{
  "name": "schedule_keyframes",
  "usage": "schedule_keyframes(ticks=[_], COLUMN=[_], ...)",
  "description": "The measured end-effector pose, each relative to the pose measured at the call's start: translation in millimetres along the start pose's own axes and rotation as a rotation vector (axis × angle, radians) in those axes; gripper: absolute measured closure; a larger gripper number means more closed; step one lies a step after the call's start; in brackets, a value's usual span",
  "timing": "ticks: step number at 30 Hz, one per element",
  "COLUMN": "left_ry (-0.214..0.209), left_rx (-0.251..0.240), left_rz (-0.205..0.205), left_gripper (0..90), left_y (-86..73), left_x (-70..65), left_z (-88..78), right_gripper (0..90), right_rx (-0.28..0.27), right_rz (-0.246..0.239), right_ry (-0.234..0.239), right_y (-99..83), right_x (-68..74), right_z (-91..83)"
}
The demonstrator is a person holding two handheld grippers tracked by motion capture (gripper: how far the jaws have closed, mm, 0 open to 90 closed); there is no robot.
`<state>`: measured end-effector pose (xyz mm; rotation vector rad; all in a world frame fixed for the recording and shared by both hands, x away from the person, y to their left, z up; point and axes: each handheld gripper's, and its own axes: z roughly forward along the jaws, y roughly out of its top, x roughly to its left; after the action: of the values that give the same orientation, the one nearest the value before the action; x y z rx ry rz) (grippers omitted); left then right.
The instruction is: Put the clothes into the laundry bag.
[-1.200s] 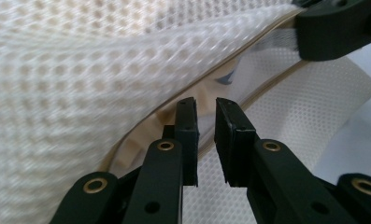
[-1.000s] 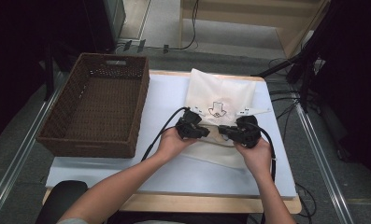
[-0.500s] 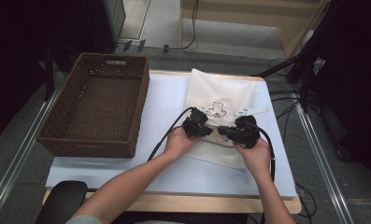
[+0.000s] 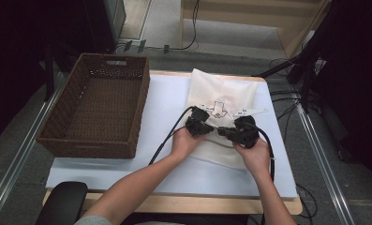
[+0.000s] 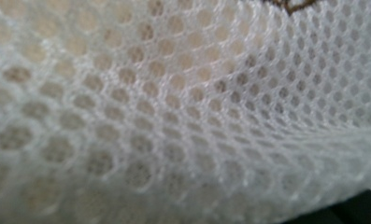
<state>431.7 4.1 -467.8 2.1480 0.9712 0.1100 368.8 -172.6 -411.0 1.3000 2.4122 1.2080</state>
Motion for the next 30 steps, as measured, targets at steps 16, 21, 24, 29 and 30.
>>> schedule_keyframes(ticks=[16, 21, 24, 29, 30], left_ry=[-0.096, -0.140, -0.155, -0.180, -0.189], left_rx=[0.005, 0.005, 0.020, 0.021, 0.015], left_rz=[0.050, 0.059, 0.088, 0.099, 0.097], left_gripper=[70.3, 70.1, 68.7, 66.3, 65.8], left_y=[-0.5, 0.0, 0.5, -0.5, -1.1], left_x=[0.6, 0.2, -1.6, -2.5, -2.7], left_z=[-7.4, -25.4, -36.3, -52.8, -55.9], right_gripper=[89.5, 89.5, 89.5, 89.4, 89.5], right_rx=[0.001, -0.014, -0.008, -0.007, -0.007], right_rz=[0.007, 0.020, 0.020, 0.020, 0.020], right_ry=[0.003, 0.012, 0.007, 0.007, 0.008], right_y=[-0.4, -0.9, -0.7, -0.7, -0.7], right_x=[-2.8, -5.9, -5.2, -5.3, -5.3], right_z=[1.7, -2.3, -2.2, -2.2, -2.3])
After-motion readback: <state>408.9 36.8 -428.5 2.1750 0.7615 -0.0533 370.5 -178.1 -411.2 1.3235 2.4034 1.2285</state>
